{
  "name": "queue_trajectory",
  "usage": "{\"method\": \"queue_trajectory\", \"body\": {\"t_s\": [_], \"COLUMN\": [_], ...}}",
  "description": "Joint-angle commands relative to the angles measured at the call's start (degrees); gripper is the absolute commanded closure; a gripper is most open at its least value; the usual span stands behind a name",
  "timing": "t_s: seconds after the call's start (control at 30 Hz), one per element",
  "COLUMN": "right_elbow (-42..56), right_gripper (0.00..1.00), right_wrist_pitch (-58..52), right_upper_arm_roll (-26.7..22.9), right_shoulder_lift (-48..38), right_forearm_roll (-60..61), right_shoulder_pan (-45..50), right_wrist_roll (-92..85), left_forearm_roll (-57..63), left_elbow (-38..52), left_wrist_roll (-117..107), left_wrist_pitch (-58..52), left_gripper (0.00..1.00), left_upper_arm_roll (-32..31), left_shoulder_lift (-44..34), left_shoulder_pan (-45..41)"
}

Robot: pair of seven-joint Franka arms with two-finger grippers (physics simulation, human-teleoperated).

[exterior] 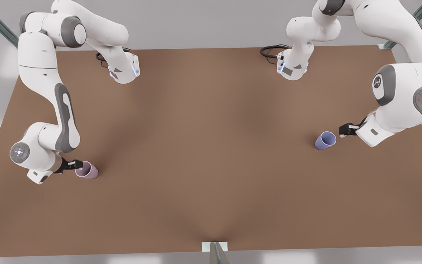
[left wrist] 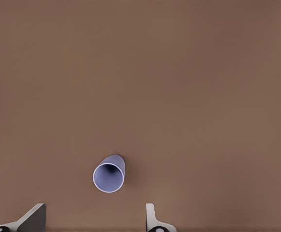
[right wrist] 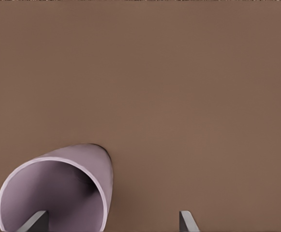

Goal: Stack the cups, with the pink cup at the bottom and the purple cup at the top

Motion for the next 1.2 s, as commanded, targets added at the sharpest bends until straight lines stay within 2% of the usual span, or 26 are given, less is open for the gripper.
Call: {"method": "queue_trajectory", "body": {"t_s": [0.0,0.2,0.3,0.33,0.37,0.4,0.47,0.67,0.73,0.8,0.83,0.87,1.0,1.1,1.17], "right_elbow": [0.0,-1.6,-2.3,-2.3,-2.3,-2.3,-2.3,-2.4,-2.4,-2.4,-2.4,-2.4,-2.4,-2.5,-3.3], "right_gripper": [0.00,0.00,0.19,0.20,0.30,0.32,0.45,0.58,0.67,0.68,0.76,0.79,0.79,0.79,0.79], "right_wrist_pitch": [2.7,6.5,8.2,8.1,7.9,7.8,7.8,8.0,8.0,8.0,8.0,8.0,7.2,2.1,0.1], "right_upper_arm_roll": [0.0,0.2,0.2,0.2,0.2,0.2,0.2,0.3,0.3,0.3,0.3,0.3,0.4,3.6,3.6], "right_shoulder_lift": [0.3,2.0,2.3,2.4,2.3,2.3,2.4,3.0,3.0,3.2,3.3,3.3,2.7,-1.7,-4.0], "right_forearm_roll": [0.6,0.6,0.6,0.6,0.6,0.6,0.7,1.7,1.8,2.5,2.5,2.5,2.5,3.0,3.1], "right_shoulder_pan": [0.0,0.1,0.1,0.1,0.1,0.7,0.8,0.8,0.7,0.8,0.7,0.8,0.8,1.7,5.1], "right_wrist_roll": [-3.8,-5.0,-6.0,-6.0,-6.0,-5.8,-5.6,-5.8,-5.9,-6.0,-6.0,-6.0,-6.7,-1.9,2.0], "left_forearm_roll": [0.0,-0.2,-0.2,-0.2,-0.2,-0.2,-0.2,-0.2,-0.3,-0.3,-0.3,-0.3,-0.3,-0.3,-0.3], "left_elbow": [0.1,0.0,0.0,0.0,0.0,0.0,0.1,0.0,0.0,0.0,0.0,0.0,0.0,0.1,0.0], "left_wrist_roll": [0.5,0.5,0.5,0.5,0.5,0.5,0.5,0.5,0.5,0.5,0.5,0.5,0.5,0.6,0.5], "left_wrist_pitch": [0.1,0.1,0.1,0.1,0.1,0.1,0.1,0.0,0.0,0.0,0.0,0.0,-0.1,-0.1,0.0], "left_gripper": [0.00,0.00,0.00,0.00,0.00,0.00,0.00,0.00,0.00,0.00,0.00,0.00,0.00,0.00,0.00], "left_upper_arm_roll": [0.1,0.1,0.1,0.1,0.2,0.2,0.5,0.5,0.5,0.5,0.5,0.5,0.5,0.5,1.0], "left_shoulder_lift": [0.2,0.2,0.3,0.3,0.5,0.5,0.5,0.5,0.5,0.5,0.5,0.5,0.4,0.4,0.4], "left_shoulder_pan": [0.0,0.0,0.0,0.1,0.0,0.1,0.0,0.0,0.0,0.0,0.0,0.0,0.0,0.0,0.0]}}
